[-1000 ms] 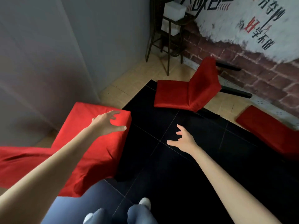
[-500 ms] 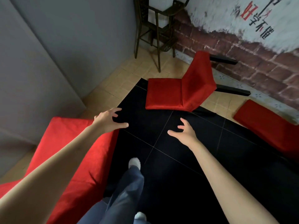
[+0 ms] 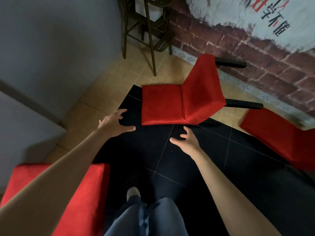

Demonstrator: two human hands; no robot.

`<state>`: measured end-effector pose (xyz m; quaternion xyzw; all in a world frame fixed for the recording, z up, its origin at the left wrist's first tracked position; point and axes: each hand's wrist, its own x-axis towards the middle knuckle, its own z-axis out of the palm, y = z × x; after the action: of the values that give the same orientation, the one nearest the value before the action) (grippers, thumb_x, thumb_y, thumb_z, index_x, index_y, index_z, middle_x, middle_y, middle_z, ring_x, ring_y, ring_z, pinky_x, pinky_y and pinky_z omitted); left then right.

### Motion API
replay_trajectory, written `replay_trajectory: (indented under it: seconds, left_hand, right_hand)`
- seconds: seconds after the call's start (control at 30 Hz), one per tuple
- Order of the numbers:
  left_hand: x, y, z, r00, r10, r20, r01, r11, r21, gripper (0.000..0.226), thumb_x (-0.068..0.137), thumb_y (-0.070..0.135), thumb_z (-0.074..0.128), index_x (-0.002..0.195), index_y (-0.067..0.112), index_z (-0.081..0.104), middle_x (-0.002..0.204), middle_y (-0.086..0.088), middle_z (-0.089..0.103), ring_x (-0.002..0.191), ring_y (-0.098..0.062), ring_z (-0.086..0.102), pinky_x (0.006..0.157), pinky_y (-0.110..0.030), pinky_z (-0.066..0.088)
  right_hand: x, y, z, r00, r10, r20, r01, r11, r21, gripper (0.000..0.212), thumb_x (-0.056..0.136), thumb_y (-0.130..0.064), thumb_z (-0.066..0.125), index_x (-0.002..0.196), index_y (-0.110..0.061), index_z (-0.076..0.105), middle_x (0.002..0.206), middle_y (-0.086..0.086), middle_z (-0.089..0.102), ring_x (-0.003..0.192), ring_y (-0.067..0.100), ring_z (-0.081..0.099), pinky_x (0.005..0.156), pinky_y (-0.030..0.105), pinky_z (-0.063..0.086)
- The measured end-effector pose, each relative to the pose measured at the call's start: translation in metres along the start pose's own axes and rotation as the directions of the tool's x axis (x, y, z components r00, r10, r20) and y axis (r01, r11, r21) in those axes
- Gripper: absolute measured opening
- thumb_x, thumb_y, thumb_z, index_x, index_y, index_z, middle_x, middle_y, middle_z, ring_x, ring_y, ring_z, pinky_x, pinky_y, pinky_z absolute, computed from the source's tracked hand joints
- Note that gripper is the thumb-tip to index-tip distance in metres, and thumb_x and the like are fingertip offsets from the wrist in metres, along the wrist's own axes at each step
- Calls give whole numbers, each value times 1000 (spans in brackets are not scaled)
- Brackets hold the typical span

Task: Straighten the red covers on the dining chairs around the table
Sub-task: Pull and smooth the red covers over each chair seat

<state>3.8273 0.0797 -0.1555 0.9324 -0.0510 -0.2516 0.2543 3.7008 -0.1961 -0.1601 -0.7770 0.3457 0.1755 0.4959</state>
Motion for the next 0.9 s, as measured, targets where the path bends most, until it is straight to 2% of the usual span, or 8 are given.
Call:
replay_trajectory:
  seconds: [0.13,0.33,0.47,0.63,0.77,0.9]
  left_hand:
    - [55,24,9,999,-29,36,31,998,-58,104,64,65,76,149,37,23,142,2,49,128,-24,47,107,-49,36]
    - [147,59,36,989,-110,94,117,990,-73,112,63,64,78,151,34,16,147,-6,41,133,-26,42,108,-51,36]
    - [206,73,57,964,-204,173,225,968,-114,116,62,61,80,153,32,13,150,-10,37,137,-27,38,109,-50,35]
    - [287,84,81,932,-311,186,340,927,-156,118,60,61,81,152,33,14,149,-9,39,135,-27,41,108,-51,37]
    - [342,83,110,912,-338,235,376,915,-144,122,56,63,83,152,34,13,147,-9,42,133,-27,42,107,-50,38]
    - [385,64,159,902,-304,305,360,921,-146,126,54,55,87,151,37,9,143,-10,45,132,-26,44,105,-47,41]
  right_hand:
    - [52,-21,-13,1000,8,-13,-8,1000,18,98,75,-38,81,152,-23,23,141,5,49,116,17,53,79,20,42]
    - [156,-44,-37,999,46,13,-46,999,-9,99,75,-36,81,153,-21,21,142,9,49,128,25,49,105,39,43]
    - [233,-56,-47,990,106,90,-101,994,-51,100,77,-35,80,153,-19,19,143,12,48,128,26,49,104,36,42]
    - [329,-62,-51,983,107,150,-87,987,-133,100,76,-35,81,153,-19,20,143,14,48,129,26,49,105,36,42]
    - [389,-44,-37,970,180,166,-154,975,-162,101,75,-36,81,153,-19,20,144,13,46,131,26,46,105,36,40]
    - [434,-9,-17,960,248,132,-219,955,-201,101,75,-38,81,153,-20,19,147,15,43,134,28,43,107,38,38]
